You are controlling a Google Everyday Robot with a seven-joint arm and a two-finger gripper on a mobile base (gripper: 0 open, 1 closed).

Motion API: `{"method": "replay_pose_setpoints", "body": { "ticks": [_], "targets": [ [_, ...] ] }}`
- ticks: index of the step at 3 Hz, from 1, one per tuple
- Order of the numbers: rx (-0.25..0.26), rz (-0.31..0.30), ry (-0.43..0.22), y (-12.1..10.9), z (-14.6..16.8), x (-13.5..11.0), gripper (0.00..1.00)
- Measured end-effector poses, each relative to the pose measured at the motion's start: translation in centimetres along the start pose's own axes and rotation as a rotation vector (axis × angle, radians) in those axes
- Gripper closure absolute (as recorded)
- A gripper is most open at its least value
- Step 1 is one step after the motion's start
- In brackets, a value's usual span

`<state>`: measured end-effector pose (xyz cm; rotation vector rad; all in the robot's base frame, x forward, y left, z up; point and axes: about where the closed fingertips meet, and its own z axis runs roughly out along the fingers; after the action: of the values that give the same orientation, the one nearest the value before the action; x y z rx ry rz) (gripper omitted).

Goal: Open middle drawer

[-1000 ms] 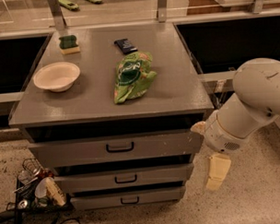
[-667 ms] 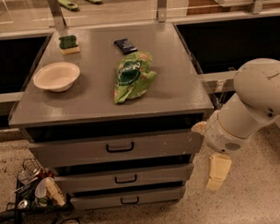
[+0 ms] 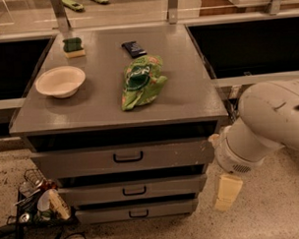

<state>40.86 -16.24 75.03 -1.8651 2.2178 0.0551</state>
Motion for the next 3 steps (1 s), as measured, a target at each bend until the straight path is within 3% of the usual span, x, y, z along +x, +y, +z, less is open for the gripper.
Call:
{"method": "replay_pose_setpoints", "body": {
  "ticks": [2,3],
  "targets": [
    [0.014,0.031,-0.025,-0.3,-0.9,0.5,0.00],
    [-0.067,0.073,-0.140,0.6,1.2,0.4,0.00]
  ]
}}
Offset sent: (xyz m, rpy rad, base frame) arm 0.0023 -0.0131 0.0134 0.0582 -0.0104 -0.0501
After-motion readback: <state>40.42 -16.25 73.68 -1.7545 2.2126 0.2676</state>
